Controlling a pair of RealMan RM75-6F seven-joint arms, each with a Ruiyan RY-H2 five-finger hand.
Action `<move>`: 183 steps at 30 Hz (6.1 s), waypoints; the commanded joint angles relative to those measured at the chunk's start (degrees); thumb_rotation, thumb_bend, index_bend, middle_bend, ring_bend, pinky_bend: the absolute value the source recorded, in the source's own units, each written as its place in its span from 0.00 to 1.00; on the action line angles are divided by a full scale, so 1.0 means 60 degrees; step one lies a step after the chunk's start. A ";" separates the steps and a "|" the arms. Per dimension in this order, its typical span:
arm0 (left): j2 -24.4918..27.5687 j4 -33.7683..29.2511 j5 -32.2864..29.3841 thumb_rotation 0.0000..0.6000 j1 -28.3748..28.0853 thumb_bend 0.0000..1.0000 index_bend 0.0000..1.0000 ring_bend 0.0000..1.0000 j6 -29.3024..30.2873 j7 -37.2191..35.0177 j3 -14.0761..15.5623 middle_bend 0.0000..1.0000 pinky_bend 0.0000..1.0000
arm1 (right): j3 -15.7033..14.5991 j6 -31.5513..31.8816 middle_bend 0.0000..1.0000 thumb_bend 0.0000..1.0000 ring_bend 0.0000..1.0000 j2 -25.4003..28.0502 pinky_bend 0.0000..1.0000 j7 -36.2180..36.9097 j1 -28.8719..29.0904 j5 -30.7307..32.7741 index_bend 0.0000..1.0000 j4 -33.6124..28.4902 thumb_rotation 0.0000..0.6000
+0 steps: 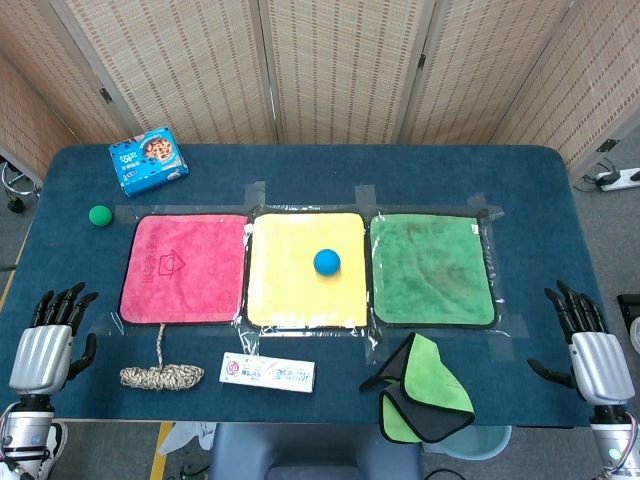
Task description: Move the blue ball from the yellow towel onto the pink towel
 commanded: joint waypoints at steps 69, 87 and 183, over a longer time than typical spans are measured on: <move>0.0324 -0.0085 0.0100 1.00 0.0500 0.59 0.17 0.12 0.0454 -0.0271 0.0125 0.09 0.04 | 0.2499 -0.7594 0.00 0.08 0.00 -0.6680 0.00 -0.0405 0.9413 0.1906 0.00 0.8380 1.00; 0.0317 0.0026 -0.0019 1.00 0.0614 0.59 0.17 0.12 0.0443 -0.0313 0.0156 0.09 0.04 | 0.2387 -0.8277 0.00 0.08 0.00 -0.8032 0.00 0.0472 1.0163 0.2151 0.00 1.0791 1.00; -0.2663 0.4306 0.0232 0.73 -0.9300 1.00 0.10 0.07 -0.9037 -0.2676 -0.1361 0.09 0.01 | 0.0052 -0.2118 0.00 0.08 0.00 0.0392 0.00 -0.1444 0.3549 0.0662 0.00 -0.0028 1.00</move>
